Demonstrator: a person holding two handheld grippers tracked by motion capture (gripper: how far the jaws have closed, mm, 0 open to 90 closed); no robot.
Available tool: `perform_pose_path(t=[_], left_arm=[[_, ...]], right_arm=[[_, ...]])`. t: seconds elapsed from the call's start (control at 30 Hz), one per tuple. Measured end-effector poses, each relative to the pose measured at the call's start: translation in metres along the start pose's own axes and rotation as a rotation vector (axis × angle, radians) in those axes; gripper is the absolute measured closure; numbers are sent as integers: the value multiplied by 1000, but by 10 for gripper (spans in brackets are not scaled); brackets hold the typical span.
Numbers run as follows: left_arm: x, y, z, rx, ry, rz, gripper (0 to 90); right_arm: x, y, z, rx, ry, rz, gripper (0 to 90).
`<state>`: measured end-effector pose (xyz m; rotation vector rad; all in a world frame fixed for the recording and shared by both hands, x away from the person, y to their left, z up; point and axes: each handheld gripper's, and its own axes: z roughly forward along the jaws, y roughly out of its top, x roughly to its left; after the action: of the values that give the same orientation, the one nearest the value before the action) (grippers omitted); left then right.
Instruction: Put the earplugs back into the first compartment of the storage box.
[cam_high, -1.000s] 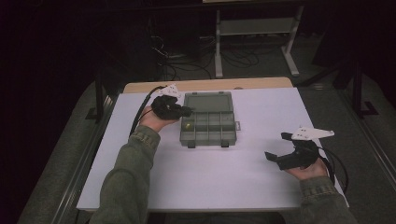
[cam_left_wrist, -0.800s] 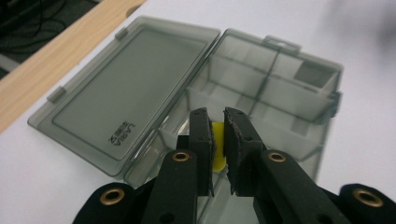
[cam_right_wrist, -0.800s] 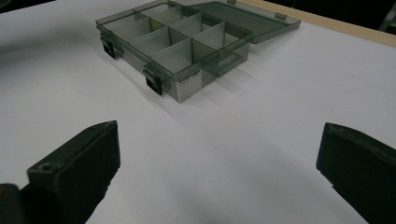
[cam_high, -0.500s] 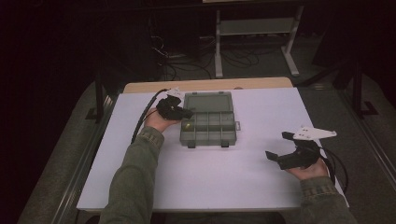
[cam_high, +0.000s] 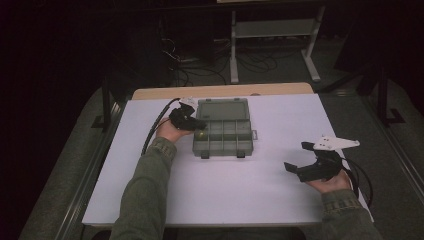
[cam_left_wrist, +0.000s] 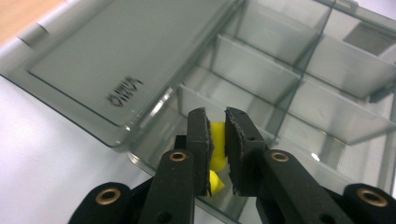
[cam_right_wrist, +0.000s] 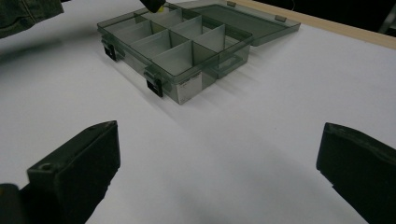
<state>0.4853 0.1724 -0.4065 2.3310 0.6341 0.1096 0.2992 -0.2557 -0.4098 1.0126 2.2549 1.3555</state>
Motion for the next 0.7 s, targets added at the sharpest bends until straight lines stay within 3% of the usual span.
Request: perform_pose_path(t=[0.07, 0.13, 0.23, 0.5, 0.7], left_arm=[[0, -2, 0, 0, -22, -7, 715], [-1, -2, -1, -5, -31, -9, 696], [-4, -2, -6, -24, -28, -18, 601], [-16, 0, -20, -73, -34, 4, 399], [-23, 2, -31, -108, -31, -4, 145]], right_arm=[[0, 0, 0, 3, 0, 0, 0], [0, 0, 1, 3, 0, -2, 0], [0, 0, 2, 10, 3, -2, 0], [0, 0, 3, 14, 1, -3, 0], [0, 0, 2, 12, -1, -1, 0]])
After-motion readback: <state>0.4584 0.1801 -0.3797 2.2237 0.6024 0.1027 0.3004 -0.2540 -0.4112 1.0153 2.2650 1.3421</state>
